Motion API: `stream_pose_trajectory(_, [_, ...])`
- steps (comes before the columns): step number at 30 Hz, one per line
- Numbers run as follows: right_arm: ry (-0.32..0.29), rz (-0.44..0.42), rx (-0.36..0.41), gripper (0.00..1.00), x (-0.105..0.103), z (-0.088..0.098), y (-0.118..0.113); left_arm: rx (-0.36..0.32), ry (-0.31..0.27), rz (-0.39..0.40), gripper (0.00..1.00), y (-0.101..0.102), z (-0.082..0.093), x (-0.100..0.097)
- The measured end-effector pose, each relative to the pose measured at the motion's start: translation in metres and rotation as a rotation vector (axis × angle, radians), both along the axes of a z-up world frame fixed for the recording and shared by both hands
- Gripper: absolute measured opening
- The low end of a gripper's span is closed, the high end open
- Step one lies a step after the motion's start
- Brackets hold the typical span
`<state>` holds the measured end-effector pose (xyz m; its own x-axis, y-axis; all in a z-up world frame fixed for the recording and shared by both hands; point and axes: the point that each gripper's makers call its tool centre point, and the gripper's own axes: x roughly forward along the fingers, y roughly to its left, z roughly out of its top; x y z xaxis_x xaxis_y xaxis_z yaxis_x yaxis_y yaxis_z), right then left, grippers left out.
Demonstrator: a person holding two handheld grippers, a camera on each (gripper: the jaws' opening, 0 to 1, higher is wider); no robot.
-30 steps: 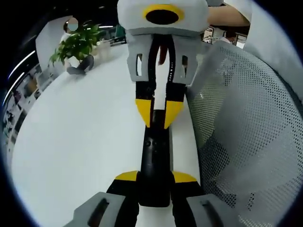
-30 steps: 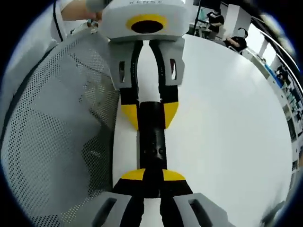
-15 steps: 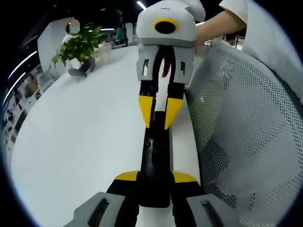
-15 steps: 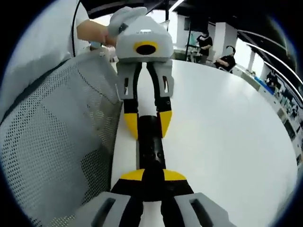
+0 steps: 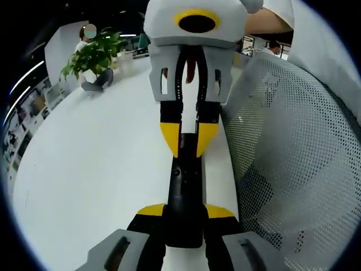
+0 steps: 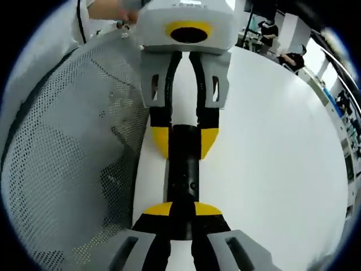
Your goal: Press the specified remote control buttons in sequence, fully releasing each button before pressing the next.
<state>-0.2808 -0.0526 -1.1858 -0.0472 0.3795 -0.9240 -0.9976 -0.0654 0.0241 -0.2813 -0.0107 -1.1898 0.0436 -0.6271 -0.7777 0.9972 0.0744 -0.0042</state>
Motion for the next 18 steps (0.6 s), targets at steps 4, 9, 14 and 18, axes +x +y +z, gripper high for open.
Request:
stream_pose_trajectory(4, [0.039,-0.103,0.058,0.08,0.0032,0.0005,0.0019,-0.004,-0.001,0.007,0.24,-0.0001,0.0001,0.0002])
stream_pose_trajectory(9, [-0.012,-0.065,0.16,0.08,0.0013,0.0012,-0.0004,-0.014,-0.001,0.013,0.24,-0.0001,0.0003,0.0001])
stream_pose_trajectory(14, [-0.061,0.04,0.173,0.08,-0.0023,0.0028,0.0025,-0.017,-0.002,0.01,0.24,-0.0003,0.0003,0.0002])
stream_pose_trajectory(18, [-0.027,0.021,0.139,0.07,-0.001,0.0026,0.0038,-0.019,-0.002,0.008,0.24,-0.0002,0.0003,0.0002])
